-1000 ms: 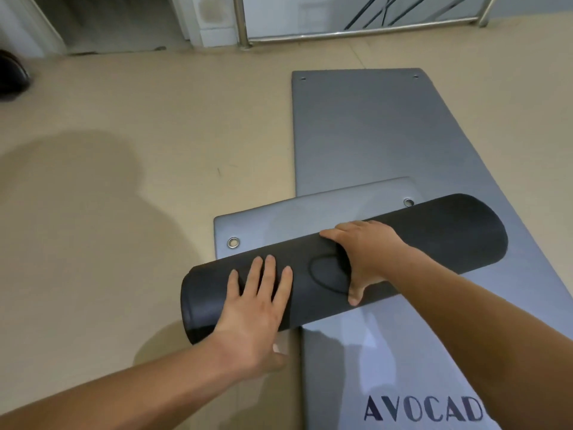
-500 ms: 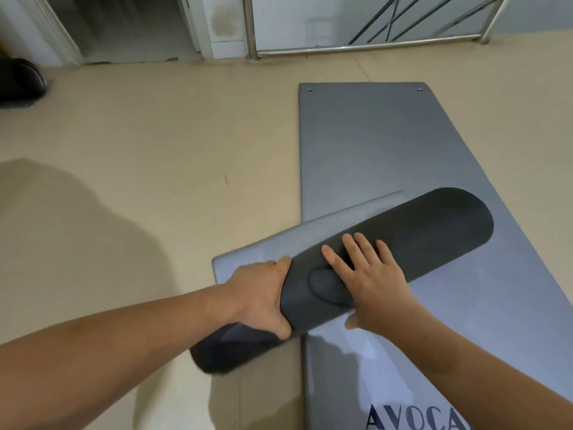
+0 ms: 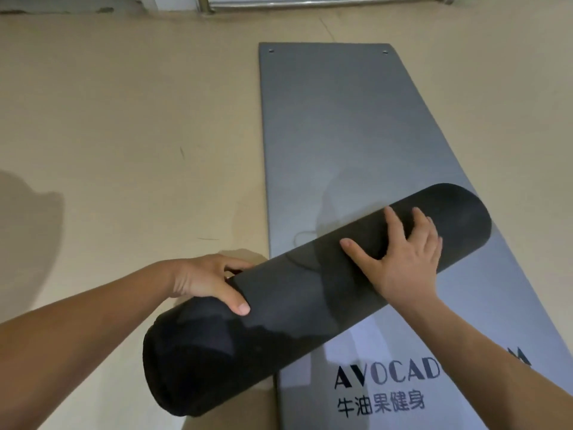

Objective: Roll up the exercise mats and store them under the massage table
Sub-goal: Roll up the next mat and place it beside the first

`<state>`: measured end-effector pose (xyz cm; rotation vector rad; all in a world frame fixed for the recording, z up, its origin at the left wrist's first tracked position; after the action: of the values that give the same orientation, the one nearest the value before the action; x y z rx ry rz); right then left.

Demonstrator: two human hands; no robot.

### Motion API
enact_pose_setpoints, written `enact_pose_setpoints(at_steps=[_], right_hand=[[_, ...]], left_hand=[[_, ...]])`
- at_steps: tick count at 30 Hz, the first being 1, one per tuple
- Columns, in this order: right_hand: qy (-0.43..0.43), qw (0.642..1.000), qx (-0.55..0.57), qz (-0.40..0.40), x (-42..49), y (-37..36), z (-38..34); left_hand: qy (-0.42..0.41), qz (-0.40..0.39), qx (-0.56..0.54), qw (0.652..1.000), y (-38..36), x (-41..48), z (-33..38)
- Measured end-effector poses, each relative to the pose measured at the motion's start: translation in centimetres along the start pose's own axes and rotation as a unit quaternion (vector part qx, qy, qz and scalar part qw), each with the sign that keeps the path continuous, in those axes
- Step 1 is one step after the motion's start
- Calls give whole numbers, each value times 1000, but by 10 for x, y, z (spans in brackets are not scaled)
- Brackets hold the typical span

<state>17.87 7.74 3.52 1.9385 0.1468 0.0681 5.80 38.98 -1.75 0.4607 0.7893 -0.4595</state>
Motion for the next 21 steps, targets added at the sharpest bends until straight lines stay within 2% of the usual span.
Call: enact_pose_setpoints(at_steps=[2, 3, 4, 6, 7, 8, 10, 12, 14, 16, 19, 21], right_hand=[[-134, 984, 121, -2, -7, -4, 11], [-199, 959, 203, -17, -12, -7, 16], [-266, 913, 307, -31, -18, -10, 18], [-382, 782, 488, -71, -35, -21, 14], [-409, 736, 530, -102, -45, -28, 8], [-414, 718, 545, -128, -55, -35, 3], [-396, 720, 551, -142, -64, -40, -4], [-367, 744, 540, -140, -53, -37, -6], [-312, 778, 520, -167, -33, -29, -6], [-264, 795, 509, -200, -16, -25, -5], [-270, 781, 497, -265, -24, -40, 2], [-298, 732, 493, -365, -52, -55, 7]], left_hand=[[0, 56, 23, 998, 4, -8, -6], [-11, 75, 21, 997, 3, -13, -8], [-30, 87, 11, 996, 1, -17, -8], [-61, 99, 6, 993, -4, -21, -9], [-65, 99, 12, 993, -6, -22, -10], [-62, 95, 18, 993, -9, -25, -11], [-56, 78, 38, 995, -14, -31, -7], [-71, 83, 87, 990, -29, -38, 7], [-62, 144, 137, 978, -55, -37, 20], [-41, 204, 123, 970, -81, -26, 24], [-21, 223, -17, 975, -88, -13, 15], [-36, 193, -97, 976, -83, -17, 8]])
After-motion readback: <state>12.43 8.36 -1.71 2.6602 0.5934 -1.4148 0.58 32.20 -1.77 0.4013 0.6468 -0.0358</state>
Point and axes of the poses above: each hand's wrist, its own x-axis towards the middle knuckle, its own y-axis out of the back of the hand, z = x × y, the point moved 3 cm from there along x, towards the middle knuckle, and after that the axes turned 2 degrees about x, right-handed, at the moved point
